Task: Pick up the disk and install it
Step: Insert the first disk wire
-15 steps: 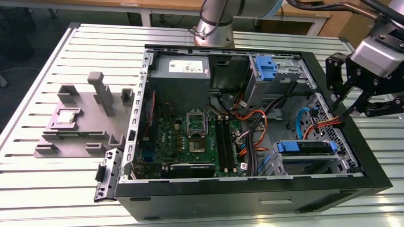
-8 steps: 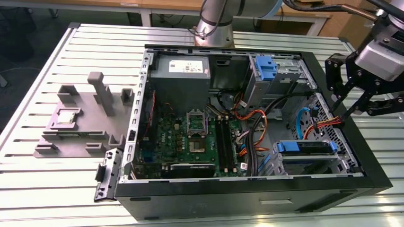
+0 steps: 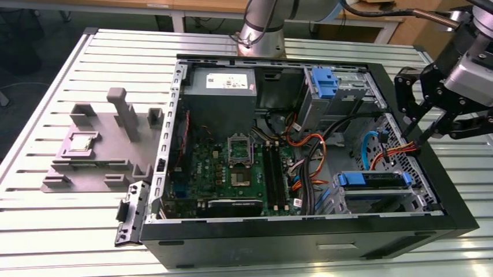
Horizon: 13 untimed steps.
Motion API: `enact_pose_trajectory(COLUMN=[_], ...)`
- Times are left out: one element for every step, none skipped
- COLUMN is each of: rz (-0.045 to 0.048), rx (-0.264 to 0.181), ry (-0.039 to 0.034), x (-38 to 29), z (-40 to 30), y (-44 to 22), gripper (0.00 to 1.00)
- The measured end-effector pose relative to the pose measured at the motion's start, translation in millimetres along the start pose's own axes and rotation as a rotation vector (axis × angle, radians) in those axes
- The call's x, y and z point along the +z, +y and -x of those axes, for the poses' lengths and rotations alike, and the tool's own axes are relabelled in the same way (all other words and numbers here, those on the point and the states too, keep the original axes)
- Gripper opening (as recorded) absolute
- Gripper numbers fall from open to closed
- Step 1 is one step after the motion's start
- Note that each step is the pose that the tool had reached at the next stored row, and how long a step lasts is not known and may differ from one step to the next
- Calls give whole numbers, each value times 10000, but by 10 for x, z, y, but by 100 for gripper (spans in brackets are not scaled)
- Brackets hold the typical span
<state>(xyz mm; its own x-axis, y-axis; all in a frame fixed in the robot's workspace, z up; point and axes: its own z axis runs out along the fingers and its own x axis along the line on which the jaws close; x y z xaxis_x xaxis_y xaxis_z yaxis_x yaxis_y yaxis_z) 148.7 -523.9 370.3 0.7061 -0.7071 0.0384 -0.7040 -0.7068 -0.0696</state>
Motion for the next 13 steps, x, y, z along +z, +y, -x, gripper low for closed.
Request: enact_pose_trajectory(rz=[-12, -23, -35, -45, -55, -63, -71, -81, -95, -116, -130, -146, -158], rx=[-158, -315, -471, -617, -743, -856, -967, -1079, -1184, -1273, -1363, -1444, -1497], ry=[-6, -11, -17, -23, -28, -30, -33, -36, -27, -5, 17, 44, 65], x=[2, 3, 4, 6, 8, 9, 10, 12, 15, 18, 22, 26, 30], z=[0, 0, 0, 0, 0, 0, 0, 0, 0, 1, 0, 0, -1], y=[0, 0, 0, 0, 0, 0, 0, 0, 1, 1, 1, 1, 0], gripper=[30, 30, 30, 30, 30, 30, 30, 30, 30, 30, 30, 30, 30])
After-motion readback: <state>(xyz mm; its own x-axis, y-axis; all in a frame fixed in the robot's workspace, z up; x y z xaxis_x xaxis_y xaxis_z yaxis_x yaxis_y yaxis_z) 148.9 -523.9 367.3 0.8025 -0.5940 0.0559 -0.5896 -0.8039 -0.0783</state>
